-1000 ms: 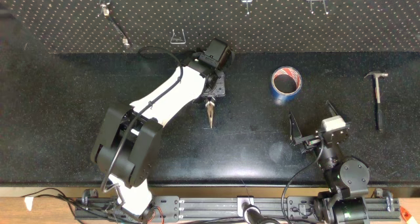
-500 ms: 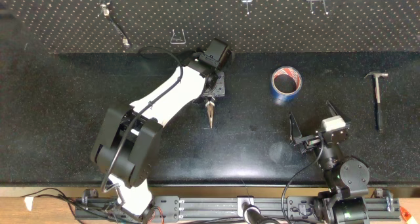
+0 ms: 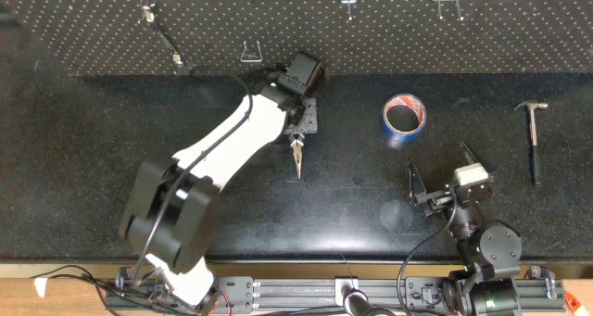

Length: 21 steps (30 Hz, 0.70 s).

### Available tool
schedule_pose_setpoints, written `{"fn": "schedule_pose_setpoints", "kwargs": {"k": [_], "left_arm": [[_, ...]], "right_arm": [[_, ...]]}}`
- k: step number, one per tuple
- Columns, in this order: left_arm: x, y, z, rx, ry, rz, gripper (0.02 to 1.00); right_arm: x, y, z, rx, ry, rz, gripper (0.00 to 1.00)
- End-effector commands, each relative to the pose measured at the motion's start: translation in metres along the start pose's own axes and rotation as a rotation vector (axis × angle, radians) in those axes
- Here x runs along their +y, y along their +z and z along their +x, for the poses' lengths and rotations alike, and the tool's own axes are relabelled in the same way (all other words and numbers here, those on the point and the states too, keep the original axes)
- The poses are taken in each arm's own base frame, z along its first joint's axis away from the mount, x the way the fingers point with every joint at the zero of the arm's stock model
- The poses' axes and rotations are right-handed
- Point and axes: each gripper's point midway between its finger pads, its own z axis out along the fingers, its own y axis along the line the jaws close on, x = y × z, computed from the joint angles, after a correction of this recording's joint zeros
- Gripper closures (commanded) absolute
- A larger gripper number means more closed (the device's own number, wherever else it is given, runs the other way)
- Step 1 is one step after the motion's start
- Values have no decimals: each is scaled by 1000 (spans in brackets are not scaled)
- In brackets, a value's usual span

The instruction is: Place Tools Onto Pegboard

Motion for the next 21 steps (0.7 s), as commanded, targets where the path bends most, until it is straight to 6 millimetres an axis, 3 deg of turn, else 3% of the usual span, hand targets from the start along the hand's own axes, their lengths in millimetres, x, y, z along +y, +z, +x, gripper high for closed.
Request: {"fn": "schedule_pose_setpoints", "kwargs": {"k": [1, 6, 9, 10, 11, 14, 17, 21], "left_arm": [[6, -87, -26, -185, -26, 53, 989], [26, -153, -37, -358, -60, 51, 993], [61, -197, -55, -558, -129, -74, 989], [72, -203, -60, -604, -156, -110, 989], [83, -207, -73, -672, -178, -133, 989], [101, -194, -117, -900, -183, -117, 989], [113, -198, -137, -1090, -200, -104, 989], [99, -209, -163, -1250, -125, -68, 989]], "right_arm": [[1, 0, 2, 1, -10, -5, 25], [1, 0, 2, 1, -11, -5, 23], [1, 0, 2, 1, -10, -5, 23], [1, 0, 2, 1, -10, -5, 23], [1, 0, 2, 1, -10, -5, 23], [1, 0, 2, 1, -10, -5, 23], [1, 0, 2, 1, -10, -5, 25], [1, 0, 2, 1, -10, -5, 23]]}}
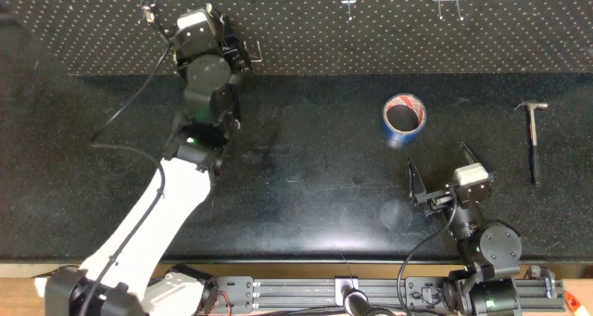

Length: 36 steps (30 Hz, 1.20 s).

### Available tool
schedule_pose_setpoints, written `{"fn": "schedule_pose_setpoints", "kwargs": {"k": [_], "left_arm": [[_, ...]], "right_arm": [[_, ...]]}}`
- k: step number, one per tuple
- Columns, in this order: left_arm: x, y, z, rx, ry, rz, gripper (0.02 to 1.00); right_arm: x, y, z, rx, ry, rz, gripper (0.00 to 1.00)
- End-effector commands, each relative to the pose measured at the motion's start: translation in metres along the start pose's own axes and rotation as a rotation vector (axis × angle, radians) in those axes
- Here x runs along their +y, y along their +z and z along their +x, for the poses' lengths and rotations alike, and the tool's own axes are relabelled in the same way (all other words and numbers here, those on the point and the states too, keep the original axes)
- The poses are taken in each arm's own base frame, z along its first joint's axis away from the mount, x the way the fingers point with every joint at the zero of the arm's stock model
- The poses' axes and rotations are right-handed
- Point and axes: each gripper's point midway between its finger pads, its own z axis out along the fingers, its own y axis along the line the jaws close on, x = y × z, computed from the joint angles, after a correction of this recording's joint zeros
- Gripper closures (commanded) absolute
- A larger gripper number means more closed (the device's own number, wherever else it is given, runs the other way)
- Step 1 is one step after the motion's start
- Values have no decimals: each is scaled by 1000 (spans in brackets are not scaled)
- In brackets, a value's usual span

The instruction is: Place Tools Onto Pegboard

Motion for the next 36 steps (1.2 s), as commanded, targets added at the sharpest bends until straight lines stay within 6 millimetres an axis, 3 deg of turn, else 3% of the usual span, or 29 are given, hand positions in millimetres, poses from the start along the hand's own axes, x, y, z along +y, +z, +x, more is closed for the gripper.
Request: {"fn": "schedule_pose_setpoints", "kwargs": {"k": [1, 4, 13, 15, 17, 20, 23, 28, 29, 32, 34, 36], "left_arm": [[-15, 15, -14, -119, 62, 46, 989], [-28, 26, -7, -140, 49, 101, 989], [-35, 44, 29, -86, 76, 119, 987], [-34, 45, 34, -71, 83, 118, 507], [-33, 45, 38, -54, 92, 114, 277], [-30, 42, 41, -23, 108, 108, 60], [-23, 30, 41, 36, 137, 95, 23], [12, -9, 33, 139, 125, 181, 23], [42, -34, 39, 129, 81, 166, 23], [103, -78, 53, 53, -100, 65, 23], [137, -99, 66, 7, -188, -3, 23], [150, -110, 72, -30, -198, -18, 23]], "right_arm": [[1, 0, 2, 2, -10, -5, 23], [1, 0, 2, 2, -11, -5, 23], [1, 0, 2, 2, -11, -5, 23], [1, 0, 2, 2, -10, -5, 18], [1, 0, 2, 2, -10, -5, 23], [1, 0, 2, 2, -10, -5, 23], [1, 0, 2, 2, -11, -5, 23], [1, 0, 2, 2, -11, -5, 23], [1, 0, 2, 2, -10, -5, 23], [1, 0, 2, 2, -11, -5, 23], [1, 0, 2, 2, -10, -5, 23], [1, 0, 2, 2, -10, -5, 23]]}}
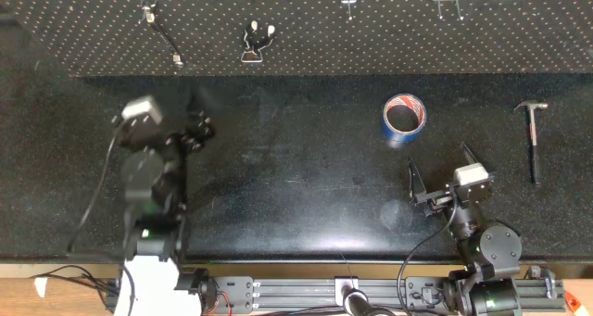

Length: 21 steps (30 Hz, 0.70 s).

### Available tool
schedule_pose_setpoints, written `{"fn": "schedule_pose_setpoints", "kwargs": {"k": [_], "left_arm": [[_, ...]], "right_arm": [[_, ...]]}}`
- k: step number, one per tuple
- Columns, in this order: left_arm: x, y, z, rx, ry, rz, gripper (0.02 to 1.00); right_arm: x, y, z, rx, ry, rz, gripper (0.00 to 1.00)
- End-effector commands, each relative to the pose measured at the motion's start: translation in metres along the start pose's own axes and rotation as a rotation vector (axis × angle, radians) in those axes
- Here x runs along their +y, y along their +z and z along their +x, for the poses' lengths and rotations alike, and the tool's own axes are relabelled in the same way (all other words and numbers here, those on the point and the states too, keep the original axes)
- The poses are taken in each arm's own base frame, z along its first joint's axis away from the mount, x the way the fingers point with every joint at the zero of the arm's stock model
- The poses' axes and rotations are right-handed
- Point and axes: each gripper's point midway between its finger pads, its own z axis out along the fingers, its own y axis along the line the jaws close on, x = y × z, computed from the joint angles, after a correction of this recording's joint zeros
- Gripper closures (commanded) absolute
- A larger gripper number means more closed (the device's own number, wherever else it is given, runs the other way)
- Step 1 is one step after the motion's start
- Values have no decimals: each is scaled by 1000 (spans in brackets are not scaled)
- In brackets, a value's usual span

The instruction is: Place Tools Onto Pegboard

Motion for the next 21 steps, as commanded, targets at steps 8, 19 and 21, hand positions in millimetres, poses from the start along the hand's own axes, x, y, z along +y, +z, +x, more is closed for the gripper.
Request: {"fn": "schedule_pose_setpoints", "kwargs": {"k": [8, 19, 21], "left_arm": [[50, -56, 43, -146, -120, -36, 23], [19, -66, 60, -82, -91, 102, 23], [2, -68, 69, -52, 82, 194, 23]], "right_arm": [[2, 0, 2, 3, -10, -8, 23], [2, 0, 2, 3, -10, -8, 23], [2, 0, 2, 3, -10, -8, 25]]}}
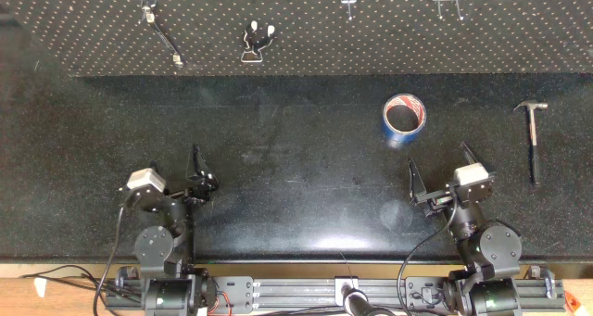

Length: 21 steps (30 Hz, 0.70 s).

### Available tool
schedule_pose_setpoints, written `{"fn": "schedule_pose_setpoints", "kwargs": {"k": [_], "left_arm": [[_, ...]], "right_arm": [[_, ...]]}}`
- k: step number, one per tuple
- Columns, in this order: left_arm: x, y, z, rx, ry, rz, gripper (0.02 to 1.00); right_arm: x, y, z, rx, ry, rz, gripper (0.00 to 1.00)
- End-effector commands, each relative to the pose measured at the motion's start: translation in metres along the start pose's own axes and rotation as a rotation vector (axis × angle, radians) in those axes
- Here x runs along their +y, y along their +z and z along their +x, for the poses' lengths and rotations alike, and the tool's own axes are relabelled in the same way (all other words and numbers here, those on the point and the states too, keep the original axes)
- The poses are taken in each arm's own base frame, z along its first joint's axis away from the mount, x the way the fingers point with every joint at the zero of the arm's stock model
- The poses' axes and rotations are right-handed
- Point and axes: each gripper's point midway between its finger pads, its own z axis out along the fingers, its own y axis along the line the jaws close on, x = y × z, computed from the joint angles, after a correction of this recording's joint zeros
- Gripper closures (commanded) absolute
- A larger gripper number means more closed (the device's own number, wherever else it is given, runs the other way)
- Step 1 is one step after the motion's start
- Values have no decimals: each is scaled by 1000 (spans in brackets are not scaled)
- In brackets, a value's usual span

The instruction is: Place Tools Onto Pegboard

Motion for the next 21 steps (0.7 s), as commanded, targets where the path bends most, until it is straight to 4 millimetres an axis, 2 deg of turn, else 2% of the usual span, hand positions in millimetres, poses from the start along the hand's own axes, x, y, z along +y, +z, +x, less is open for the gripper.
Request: {"fn": "schedule_pose_setpoints", "kwargs": {"k": [1, 3, 13, 15, 18, 21], "left_arm": [[-23, -3, 12, 47, 238, 143, 23], [-23, -3, 12, 38, 368, 145, 23], [-23, -3, 13, 40, 367, 145, 23], [-23, -3, 13, 40, 367, 145, 23], [-23, -3, 13, 40, 367, 145, 20], [-23, -3, 13, 40, 367, 145, 23]], "right_arm": [[2, 0, 2, 2, -11, -8, 23], [2, 0, 2, 2, -10, -8, 23], [2, 0, 2, 2, -10, -8, 23], [-3, 0, 3, 8, -8, 23, 23], [-8, 1, 6, 32, 141, 50, 23], [7, 15, -14, 145, 145, -15, 23]]}}
